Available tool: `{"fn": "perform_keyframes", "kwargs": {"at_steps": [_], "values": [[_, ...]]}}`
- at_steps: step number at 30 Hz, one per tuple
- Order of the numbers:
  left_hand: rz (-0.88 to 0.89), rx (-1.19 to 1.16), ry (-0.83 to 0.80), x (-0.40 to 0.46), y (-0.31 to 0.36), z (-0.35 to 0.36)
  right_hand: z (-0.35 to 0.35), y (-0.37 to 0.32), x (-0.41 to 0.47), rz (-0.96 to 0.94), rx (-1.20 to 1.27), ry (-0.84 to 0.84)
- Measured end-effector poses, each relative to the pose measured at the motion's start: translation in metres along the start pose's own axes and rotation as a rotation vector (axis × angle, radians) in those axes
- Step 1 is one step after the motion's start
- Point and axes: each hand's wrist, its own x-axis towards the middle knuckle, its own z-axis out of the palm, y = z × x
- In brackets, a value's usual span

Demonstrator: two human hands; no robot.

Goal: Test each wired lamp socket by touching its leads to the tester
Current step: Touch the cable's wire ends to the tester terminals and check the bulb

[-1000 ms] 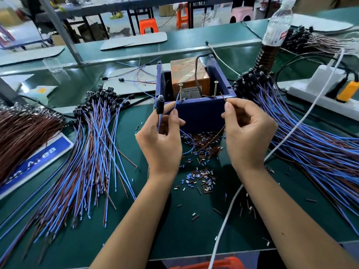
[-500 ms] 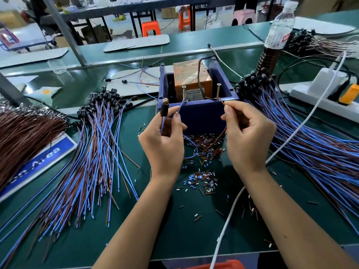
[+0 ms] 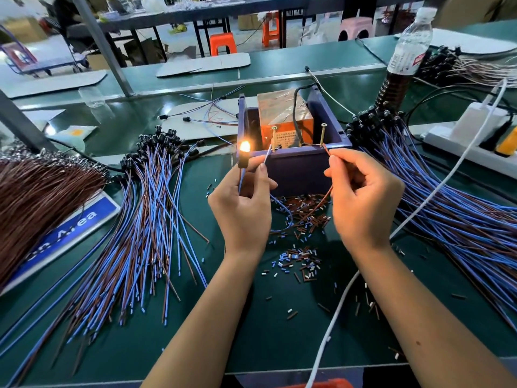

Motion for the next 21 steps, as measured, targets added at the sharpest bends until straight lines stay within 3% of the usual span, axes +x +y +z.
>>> {"fn": "perform_keyframes", "kwargs": {"at_steps": [14,21], "values": [[-0.036,-0.016,0.074,-0.007,0.003,-0.001,-0.008,-0.004,-0.002,0.065,0.016,0.012],[0.045,-0.002,-0.202,-0.028,0.048,0.035,-0.042,0.003,0.008,0.111,-0.018,0.062]]}}
